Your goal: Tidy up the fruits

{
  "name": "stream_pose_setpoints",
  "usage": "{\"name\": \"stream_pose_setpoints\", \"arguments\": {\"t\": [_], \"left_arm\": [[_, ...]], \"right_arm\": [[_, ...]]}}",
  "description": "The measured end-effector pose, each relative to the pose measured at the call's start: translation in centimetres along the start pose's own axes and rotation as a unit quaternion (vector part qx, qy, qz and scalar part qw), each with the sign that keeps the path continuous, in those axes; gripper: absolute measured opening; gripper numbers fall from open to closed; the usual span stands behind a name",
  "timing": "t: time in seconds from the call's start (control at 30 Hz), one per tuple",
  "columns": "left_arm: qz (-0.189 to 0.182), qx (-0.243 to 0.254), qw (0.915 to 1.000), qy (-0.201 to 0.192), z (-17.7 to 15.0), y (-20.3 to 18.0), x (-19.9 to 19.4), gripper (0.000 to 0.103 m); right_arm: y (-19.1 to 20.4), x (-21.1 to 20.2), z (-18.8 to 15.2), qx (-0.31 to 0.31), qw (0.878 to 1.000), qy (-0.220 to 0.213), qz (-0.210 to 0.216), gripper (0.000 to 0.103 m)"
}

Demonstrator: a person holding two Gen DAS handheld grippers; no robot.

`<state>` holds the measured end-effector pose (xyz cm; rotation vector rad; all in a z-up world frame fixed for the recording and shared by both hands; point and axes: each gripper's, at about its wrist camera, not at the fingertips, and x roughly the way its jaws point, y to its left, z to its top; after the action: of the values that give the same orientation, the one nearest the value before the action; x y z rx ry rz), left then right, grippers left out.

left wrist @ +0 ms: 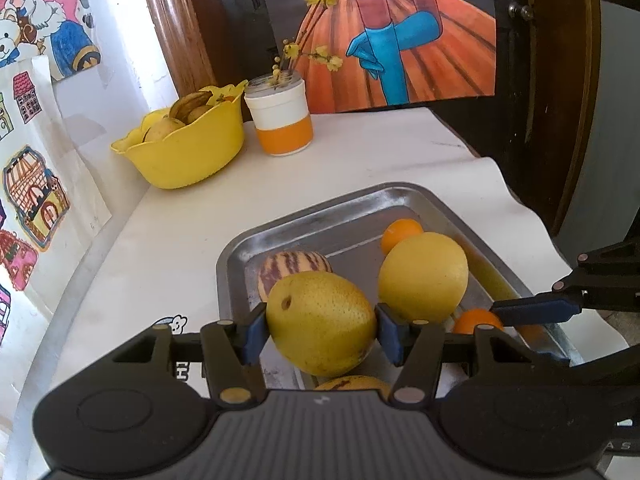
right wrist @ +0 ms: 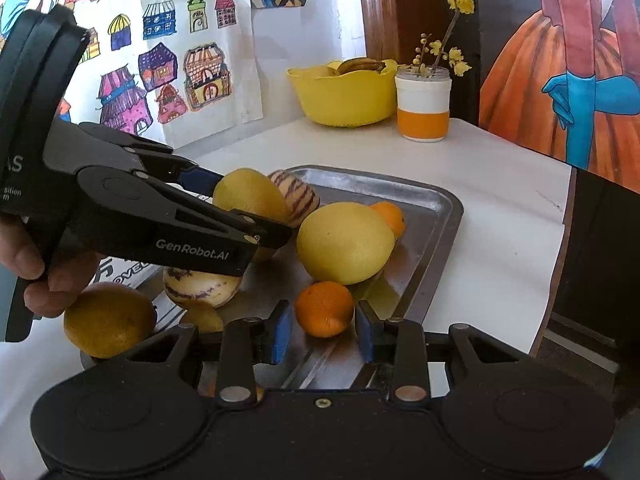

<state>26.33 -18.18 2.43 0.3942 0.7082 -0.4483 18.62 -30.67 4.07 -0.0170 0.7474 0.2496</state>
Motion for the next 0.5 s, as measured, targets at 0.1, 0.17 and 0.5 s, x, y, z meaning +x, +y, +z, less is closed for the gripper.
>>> {"name": "stream_pose_setpoints", "arguments": {"t": [0.1,0.17,0.5], "left_arm": [[0.006,0.000,0.9998,-0.017,0.0,0.0,-0.7,0.070],[0.003,-0.009,0.9997,-0.023,0.1,0.2,-1.1,0.074],[0.013,-0.045,0.9977,-0.049,0.1,1.2,-3.2,0.098]], "right_arm": [[-0.1,-0.3,-0.1,0.004,1.000,-0.005,-0.006,0.042],[-0.1,-0.5,-0.1,0.005,1.000,-0.009,-0.008,0.045],[0.5,-2.8,-0.1,0.012,0.998,-0.044,-0.032,0.073]]}}
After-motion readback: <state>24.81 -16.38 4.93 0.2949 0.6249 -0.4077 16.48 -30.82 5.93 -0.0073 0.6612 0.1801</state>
